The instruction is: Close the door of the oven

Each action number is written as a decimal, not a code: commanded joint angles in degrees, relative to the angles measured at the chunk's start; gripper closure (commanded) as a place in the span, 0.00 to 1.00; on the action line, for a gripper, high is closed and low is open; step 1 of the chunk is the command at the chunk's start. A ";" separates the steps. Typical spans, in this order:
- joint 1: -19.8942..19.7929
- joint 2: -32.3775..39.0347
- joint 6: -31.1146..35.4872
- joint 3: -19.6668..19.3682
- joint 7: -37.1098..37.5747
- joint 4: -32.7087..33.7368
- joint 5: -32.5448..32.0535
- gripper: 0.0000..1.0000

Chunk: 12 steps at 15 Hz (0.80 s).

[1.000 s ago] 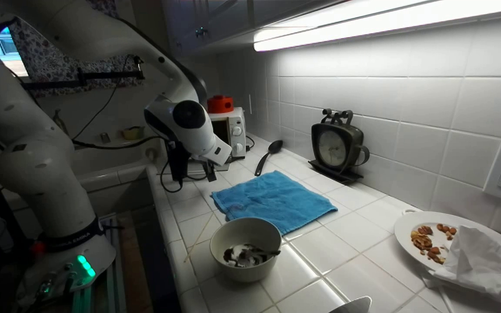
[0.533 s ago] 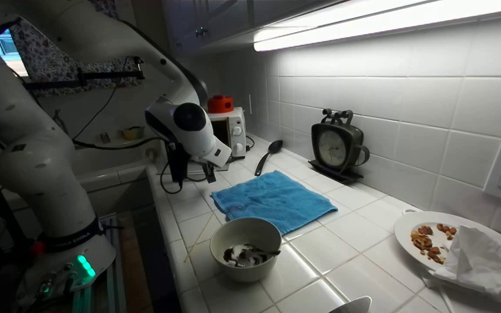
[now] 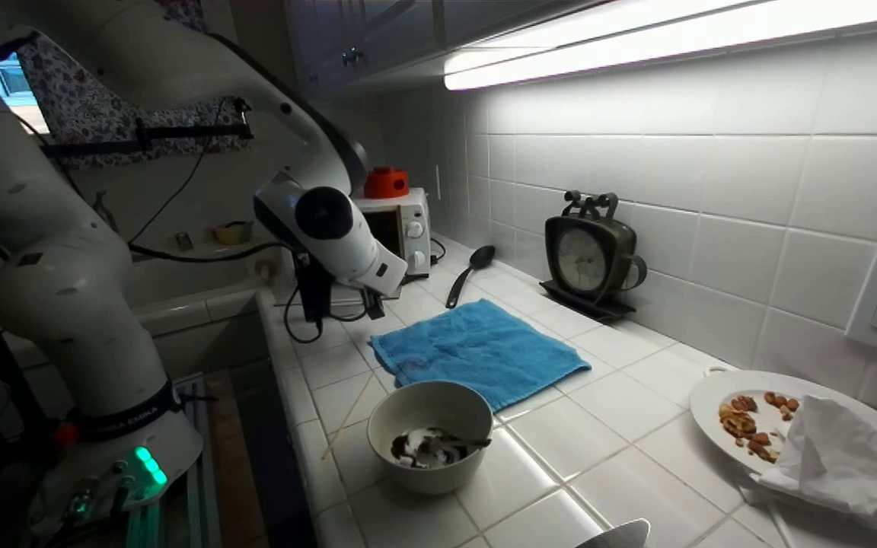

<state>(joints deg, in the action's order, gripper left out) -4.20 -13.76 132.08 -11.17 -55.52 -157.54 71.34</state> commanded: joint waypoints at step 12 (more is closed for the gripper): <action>-0.26 10.96 -1.38 5.31 -10.94 5.30 18.30 0.00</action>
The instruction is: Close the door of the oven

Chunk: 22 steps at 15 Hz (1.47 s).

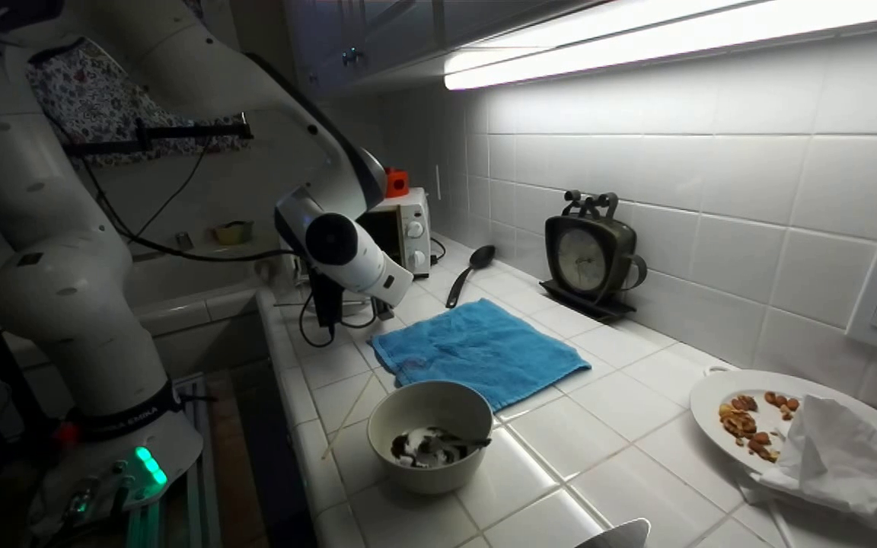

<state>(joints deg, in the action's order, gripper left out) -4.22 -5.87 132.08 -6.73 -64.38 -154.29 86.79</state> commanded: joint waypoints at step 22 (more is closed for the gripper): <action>2.01 4.88 -2.93 4.57 -0.63 8.71 3.20 0.00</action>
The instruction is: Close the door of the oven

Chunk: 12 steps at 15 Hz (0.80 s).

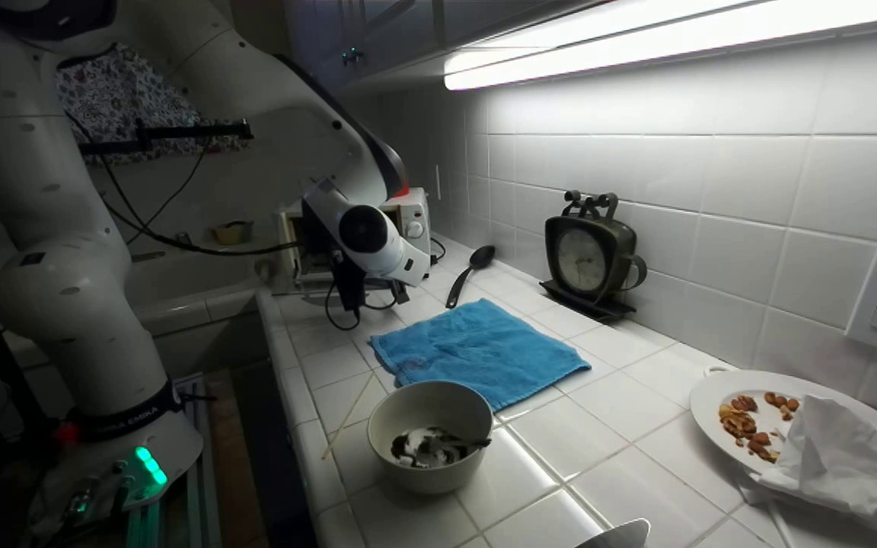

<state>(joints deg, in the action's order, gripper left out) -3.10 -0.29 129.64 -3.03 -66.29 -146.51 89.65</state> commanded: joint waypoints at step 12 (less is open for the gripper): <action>3.03 -5.84 7.85 4.07 13.96 1.47 -7.63 0.00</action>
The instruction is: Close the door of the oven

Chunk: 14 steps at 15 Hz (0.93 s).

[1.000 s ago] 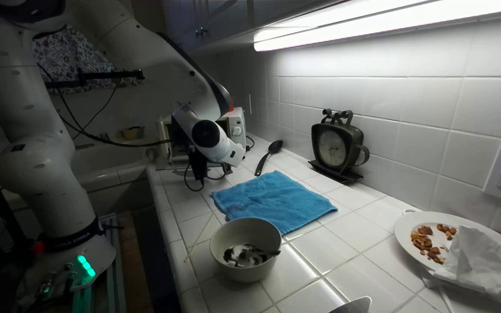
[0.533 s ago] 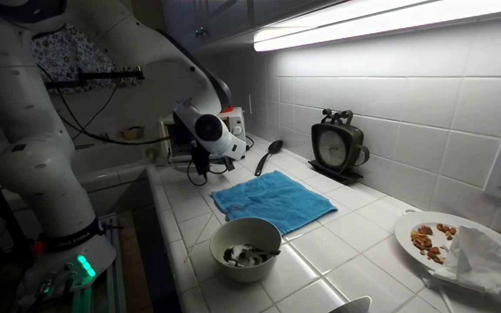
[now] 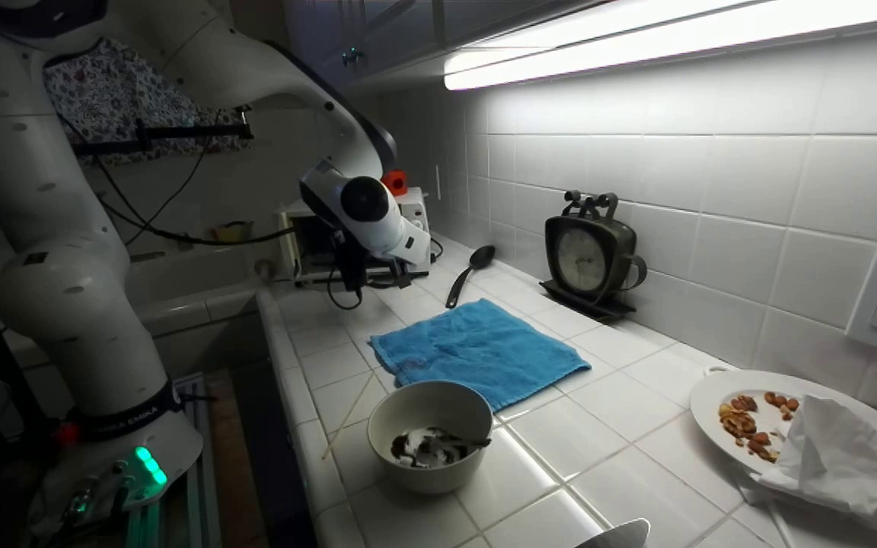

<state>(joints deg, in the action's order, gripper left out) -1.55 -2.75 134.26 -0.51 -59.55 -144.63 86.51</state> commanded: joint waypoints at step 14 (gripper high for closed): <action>3.31 -10.99 3.36 3.71 32.22 1.11 -27.14 0.00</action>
<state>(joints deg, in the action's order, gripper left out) 1.32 -10.99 138.52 3.11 -32.82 -143.39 64.27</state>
